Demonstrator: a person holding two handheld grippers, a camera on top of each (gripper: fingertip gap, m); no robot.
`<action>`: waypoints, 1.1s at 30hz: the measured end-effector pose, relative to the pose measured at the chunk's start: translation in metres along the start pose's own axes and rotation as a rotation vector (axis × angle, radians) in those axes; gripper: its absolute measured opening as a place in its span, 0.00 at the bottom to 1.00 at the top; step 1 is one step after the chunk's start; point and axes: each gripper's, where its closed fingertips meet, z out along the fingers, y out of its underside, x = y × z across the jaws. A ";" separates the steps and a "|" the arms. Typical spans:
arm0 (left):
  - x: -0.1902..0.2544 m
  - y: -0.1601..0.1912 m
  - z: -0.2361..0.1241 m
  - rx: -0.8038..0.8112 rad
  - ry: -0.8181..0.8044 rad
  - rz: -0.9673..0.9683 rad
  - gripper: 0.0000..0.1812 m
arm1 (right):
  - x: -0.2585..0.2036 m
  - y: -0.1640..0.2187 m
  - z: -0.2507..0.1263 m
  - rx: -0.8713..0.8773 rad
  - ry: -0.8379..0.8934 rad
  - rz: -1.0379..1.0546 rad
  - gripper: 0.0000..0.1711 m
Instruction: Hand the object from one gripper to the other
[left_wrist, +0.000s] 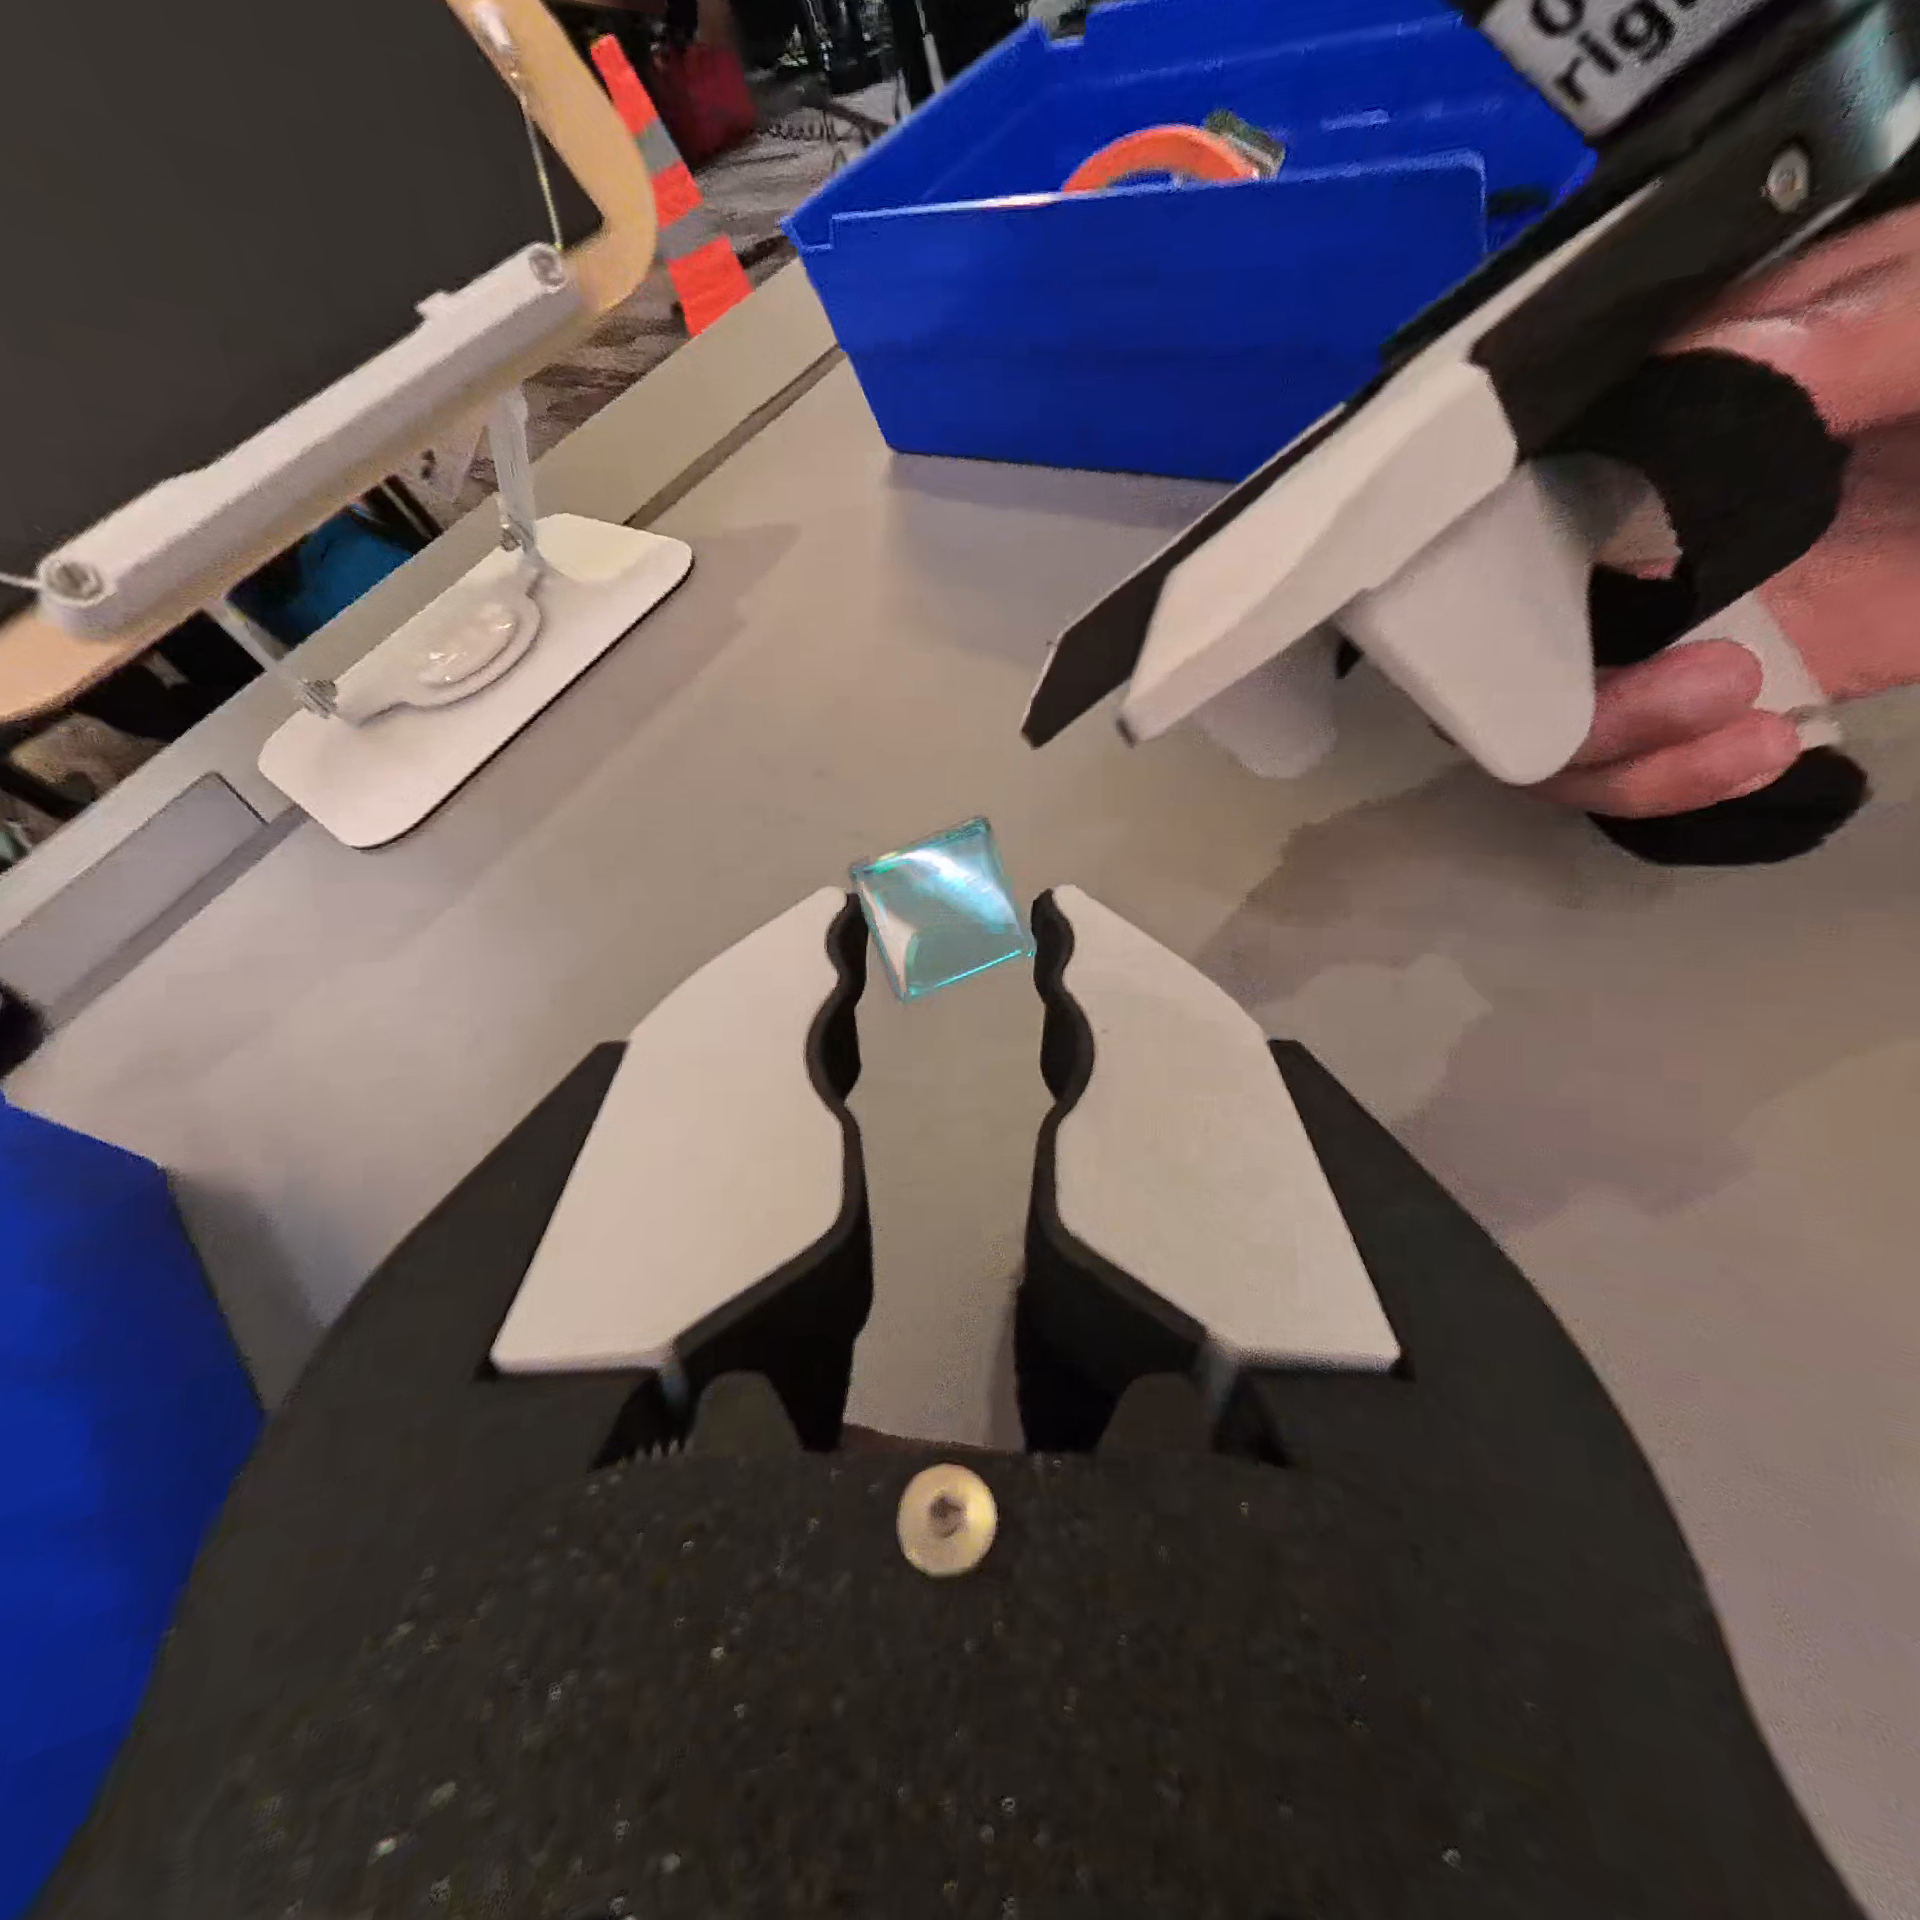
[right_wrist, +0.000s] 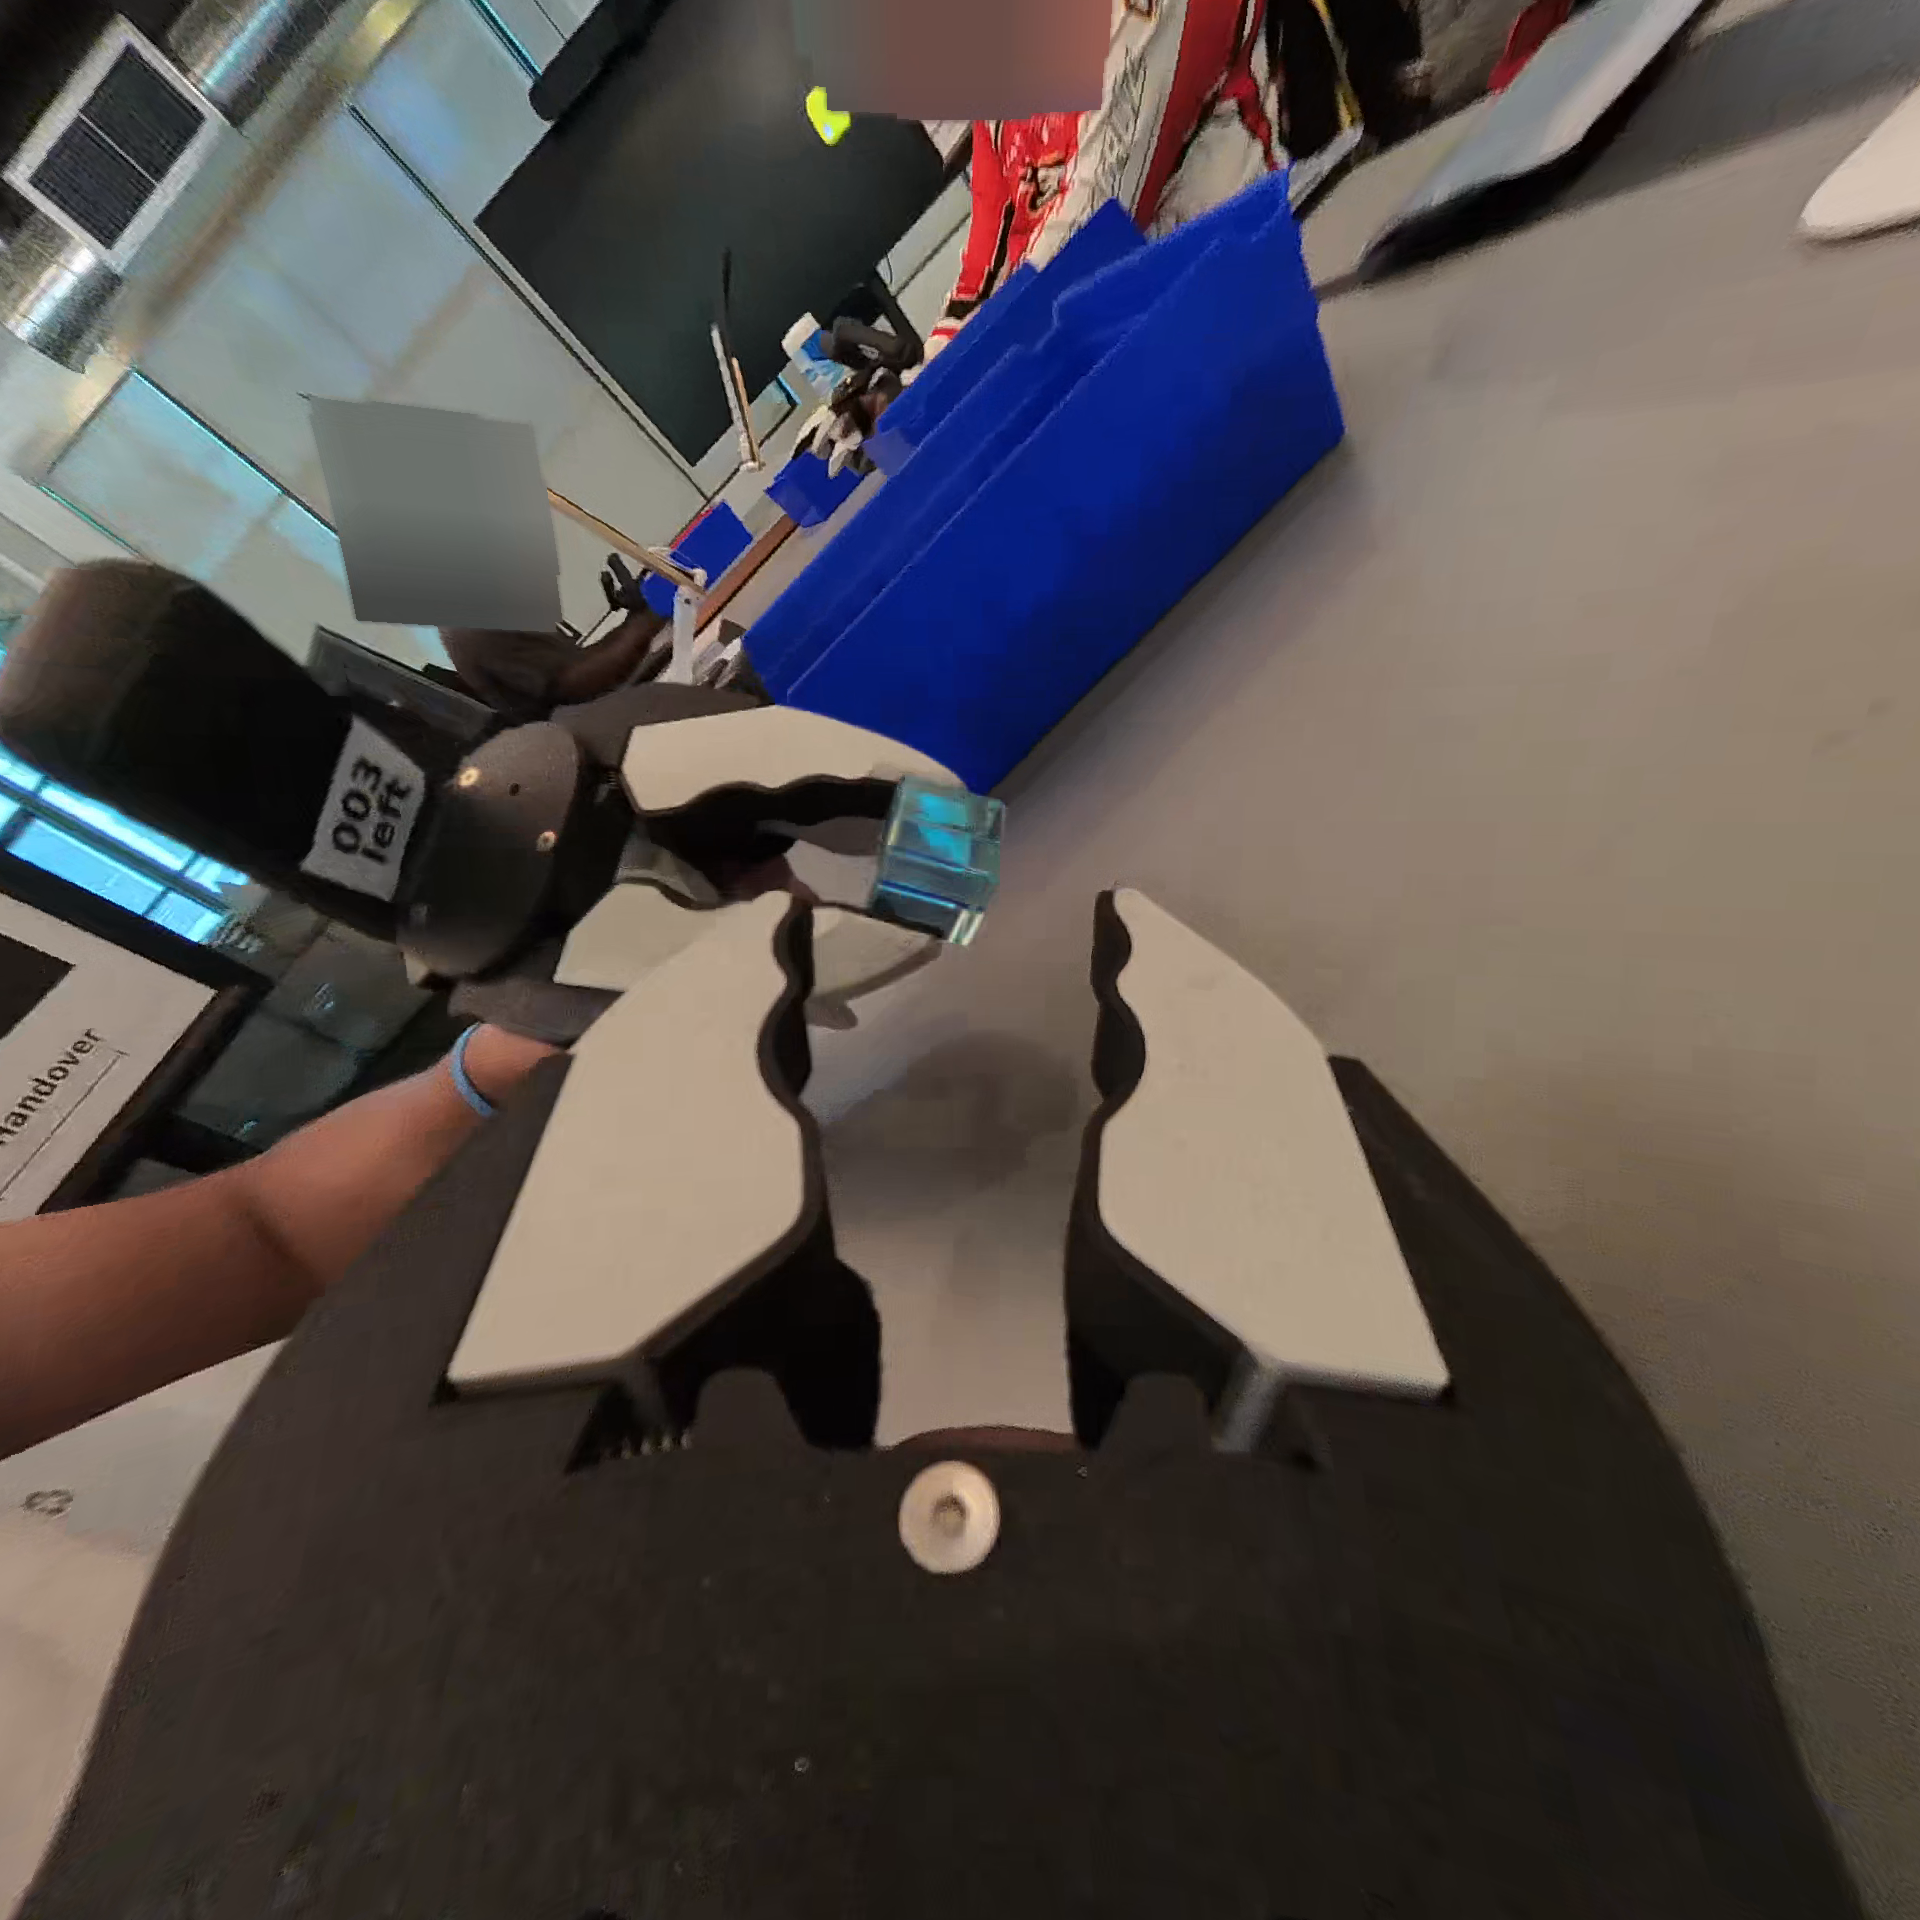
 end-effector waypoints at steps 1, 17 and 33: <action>0.002 0.001 0.002 -0.013 -0.014 0.038 0.17 | -0.002 0.004 0.003 -0.016 -0.004 0.012 0.30; 0.022 0.011 0.013 -0.078 -0.013 0.167 0.17 | 0.009 0.031 0.025 -0.116 -0.012 0.133 0.17; 0.041 -0.004 -0.021 -0.007 0.159 -0.258 0.24 | 0.026 -0.082 -0.075 0.094 0.359 -0.299 0.17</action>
